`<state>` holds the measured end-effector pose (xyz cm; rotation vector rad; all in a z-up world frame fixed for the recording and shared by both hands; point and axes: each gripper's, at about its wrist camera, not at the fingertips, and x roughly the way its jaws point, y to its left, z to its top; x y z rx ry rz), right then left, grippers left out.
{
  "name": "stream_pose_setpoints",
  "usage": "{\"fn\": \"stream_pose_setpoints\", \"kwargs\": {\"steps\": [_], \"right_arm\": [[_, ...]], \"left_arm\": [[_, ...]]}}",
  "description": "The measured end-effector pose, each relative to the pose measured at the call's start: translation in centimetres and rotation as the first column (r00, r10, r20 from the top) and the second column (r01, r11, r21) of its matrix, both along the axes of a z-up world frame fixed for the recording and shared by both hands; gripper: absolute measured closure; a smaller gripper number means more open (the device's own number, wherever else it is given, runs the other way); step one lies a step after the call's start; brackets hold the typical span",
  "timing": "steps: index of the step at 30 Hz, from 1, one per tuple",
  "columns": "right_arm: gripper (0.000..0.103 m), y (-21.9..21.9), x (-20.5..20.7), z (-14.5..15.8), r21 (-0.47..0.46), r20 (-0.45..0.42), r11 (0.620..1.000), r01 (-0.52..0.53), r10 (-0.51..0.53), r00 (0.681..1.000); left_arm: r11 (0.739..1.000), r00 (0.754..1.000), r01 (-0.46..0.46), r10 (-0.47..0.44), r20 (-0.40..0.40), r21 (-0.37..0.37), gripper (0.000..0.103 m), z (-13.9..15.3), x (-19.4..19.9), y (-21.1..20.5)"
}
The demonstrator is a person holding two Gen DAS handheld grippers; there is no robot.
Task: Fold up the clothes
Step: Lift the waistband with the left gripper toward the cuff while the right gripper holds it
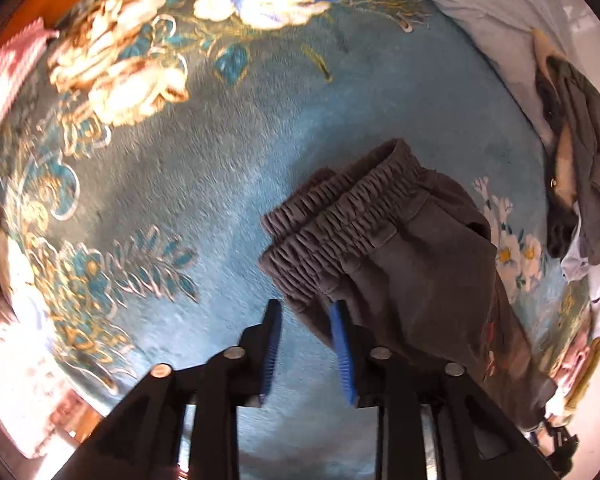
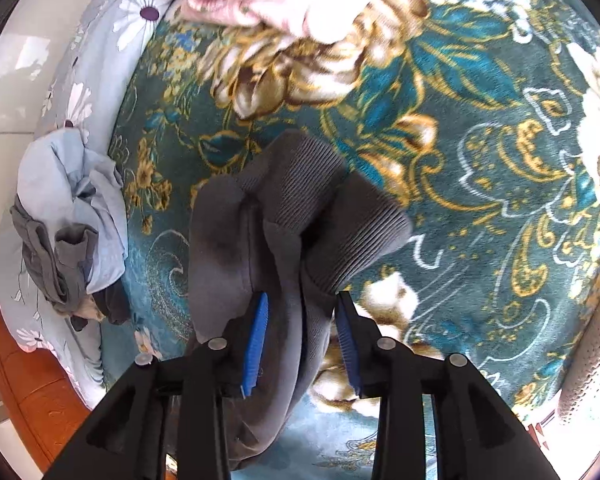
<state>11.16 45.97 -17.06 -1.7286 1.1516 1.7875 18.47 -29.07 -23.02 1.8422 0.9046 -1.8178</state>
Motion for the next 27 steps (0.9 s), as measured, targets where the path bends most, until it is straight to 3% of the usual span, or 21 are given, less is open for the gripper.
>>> {"fn": "stream_pose_setpoints", "kwargs": {"steps": [3, 6, 12, 15, 20, 23, 27], "right_arm": [[0.057, 0.4, 0.1, 0.9, 0.003, -0.070, 1.000, -0.010, 0.010, 0.997], [0.057, 0.4, -0.5, 1.1, 0.002, -0.092, 1.000, -0.029, 0.029, 0.995], [0.058, 0.5, -1.8, -2.0, -0.007, -0.040, 0.999, -0.032, 0.031, 0.999], [0.095, 0.9, -1.8, -3.0, -0.021, -0.012, 1.000, 0.000, 0.000, 1.000], [0.099, 1.6, -0.9, 0.8, -0.037, -0.159, 0.999, -0.015, 0.009, 0.987], [0.099, 2.1, -0.2, 3.0, -0.039, -0.244, 0.999, -0.026, 0.016, 0.970], [0.099, 3.3, 1.3, -1.4, -0.075, -0.128, 0.997, 0.023, -0.032, 0.991]], "left_arm": [[0.999, 0.999, -0.039, 0.039, -0.009, 0.003, 0.065, 0.3, 0.3, -0.6], [0.998, 0.999, -0.045, 0.045, 0.004, 0.041, 0.065, -0.2, 0.0, 1.9], [0.995, 0.999, 0.038, -0.039, 0.017, 0.094, 0.065, -0.6, -0.8, 6.2], [0.991, 0.997, 0.074, -0.077, 0.018, 0.108, 0.064, -0.6, -1.2, 7.8], [0.990, 0.994, 0.107, -0.108, 0.000, 0.097, 0.064, 0.5, -1.8, 8.8], [0.989, 0.994, 0.113, -0.113, -0.005, 0.090, 0.057, 1.2, -1.5, 9.4], [0.989, 0.995, 0.100, -0.103, 0.019, 0.107, 0.057, 1.5, -0.8, 10.9]]}}
